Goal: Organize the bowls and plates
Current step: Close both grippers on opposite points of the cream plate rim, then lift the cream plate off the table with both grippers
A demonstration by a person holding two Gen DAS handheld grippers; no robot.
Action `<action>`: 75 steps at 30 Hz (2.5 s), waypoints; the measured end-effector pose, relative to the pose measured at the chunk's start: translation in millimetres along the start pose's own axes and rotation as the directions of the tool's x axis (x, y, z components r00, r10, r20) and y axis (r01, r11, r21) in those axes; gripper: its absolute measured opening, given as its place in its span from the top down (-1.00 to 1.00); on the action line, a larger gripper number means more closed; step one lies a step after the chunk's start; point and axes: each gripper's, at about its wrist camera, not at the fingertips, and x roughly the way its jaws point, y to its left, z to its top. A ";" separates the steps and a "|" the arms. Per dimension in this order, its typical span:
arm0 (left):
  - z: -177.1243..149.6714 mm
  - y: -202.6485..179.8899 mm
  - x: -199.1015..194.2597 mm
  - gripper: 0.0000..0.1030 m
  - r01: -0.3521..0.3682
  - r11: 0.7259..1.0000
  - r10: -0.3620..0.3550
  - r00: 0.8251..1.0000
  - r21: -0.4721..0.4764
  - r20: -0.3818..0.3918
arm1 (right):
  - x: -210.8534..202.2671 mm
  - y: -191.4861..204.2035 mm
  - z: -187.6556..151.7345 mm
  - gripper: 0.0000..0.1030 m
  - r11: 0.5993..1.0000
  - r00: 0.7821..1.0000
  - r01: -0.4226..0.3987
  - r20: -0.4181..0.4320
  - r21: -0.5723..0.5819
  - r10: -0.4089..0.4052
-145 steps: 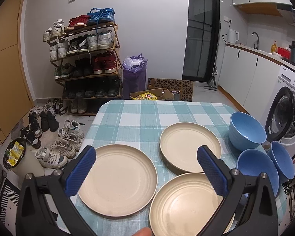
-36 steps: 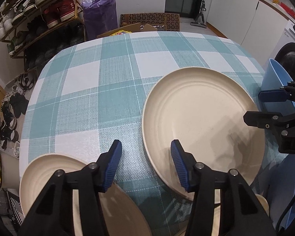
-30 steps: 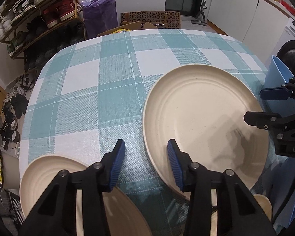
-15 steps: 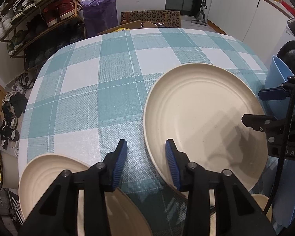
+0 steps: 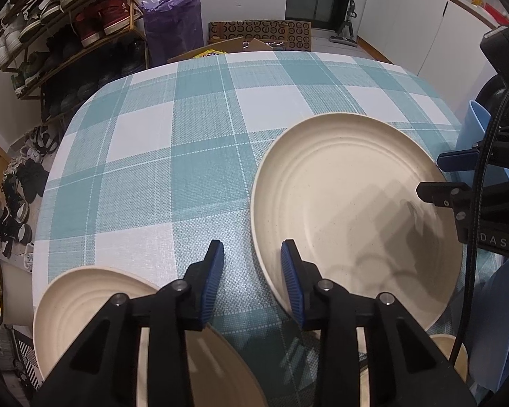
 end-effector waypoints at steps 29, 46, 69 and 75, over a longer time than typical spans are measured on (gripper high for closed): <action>-3.6 1.6 3.5 0.34 0.002 1.000 -0.003 1.000 -0.003 -0.024 | 7.7 9.5 -6.0 0.20 0.999 0.999 0.023 -0.041 -0.045 -0.025; -2.5 3.0 0.3 0.57 0.007 1.000 -0.007 1.000 -0.009 -0.016 | 2.6 6.5 -14.3 0.54 0.999 0.999 -0.026 0.029 -0.025 0.026; -0.7 1.0 2.9 0.58 0.008 1.000 -0.008 1.000 -0.022 -0.026 | -3.5 2.1 -21.0 0.60 1.000 0.997 -0.025 0.067 -0.012 0.026; -1.7 -0.5 4.6 0.58 -0.002 1.000 0.001 1.000 -0.007 -0.031 | 2.0 6.4 -23.9 0.60 0.999 0.998 -0.008 0.058 -0.031 0.009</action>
